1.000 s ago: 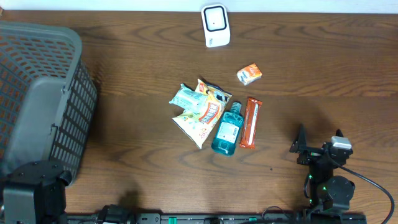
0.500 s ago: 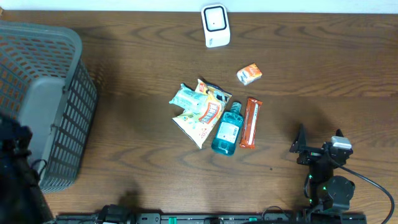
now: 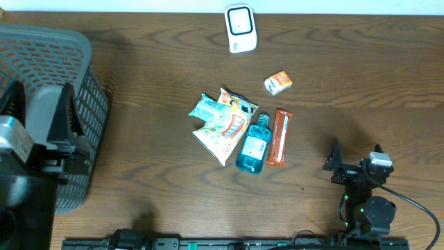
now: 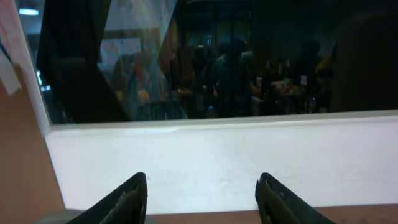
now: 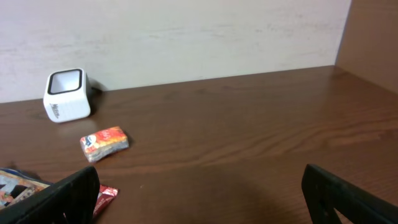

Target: Scan the item barcode

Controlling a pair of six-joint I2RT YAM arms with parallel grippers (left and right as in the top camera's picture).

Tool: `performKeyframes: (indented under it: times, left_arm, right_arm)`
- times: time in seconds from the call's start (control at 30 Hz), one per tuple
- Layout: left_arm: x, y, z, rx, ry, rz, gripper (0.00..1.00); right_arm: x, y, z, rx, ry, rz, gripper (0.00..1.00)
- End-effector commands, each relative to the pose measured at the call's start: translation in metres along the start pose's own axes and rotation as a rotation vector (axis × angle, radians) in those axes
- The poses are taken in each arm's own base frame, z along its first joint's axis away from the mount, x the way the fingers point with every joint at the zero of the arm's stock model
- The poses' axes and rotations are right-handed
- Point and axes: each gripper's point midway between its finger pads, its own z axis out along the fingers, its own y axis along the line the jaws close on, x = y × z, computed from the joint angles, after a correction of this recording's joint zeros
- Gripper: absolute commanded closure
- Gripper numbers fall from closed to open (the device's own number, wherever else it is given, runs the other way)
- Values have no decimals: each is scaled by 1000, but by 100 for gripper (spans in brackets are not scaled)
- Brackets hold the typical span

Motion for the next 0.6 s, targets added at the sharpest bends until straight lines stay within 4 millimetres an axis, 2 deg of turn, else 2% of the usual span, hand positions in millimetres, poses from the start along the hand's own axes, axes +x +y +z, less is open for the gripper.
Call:
performKeyframes:
  times: [0.0, 0.13, 0.3, 0.4, 0.57]
  left_arm:
    - [-9, -5, -5, 34, -32, 59, 43]
    - [-12, -6, -7, 40, -47, 58, 37]
    - [-19, -30, -23, 186, -86, 62, 36]
    - [-26, -41, -38, 255, -122, 66, 29]
    - [-40, -38, -71, 250, -201, 71, 25]
  right_arm:
    - [1, -1, 0, 4, 0, -16, 1]
    - [1, -1, 0, 4, 0, -16, 1]
    - [1, 1, 0, -12, 2, 38, 1]
    - [2, 5, 0, -33, 6, 190, 1]
    - [1, 19, -1, -109, 37, 565, 1]
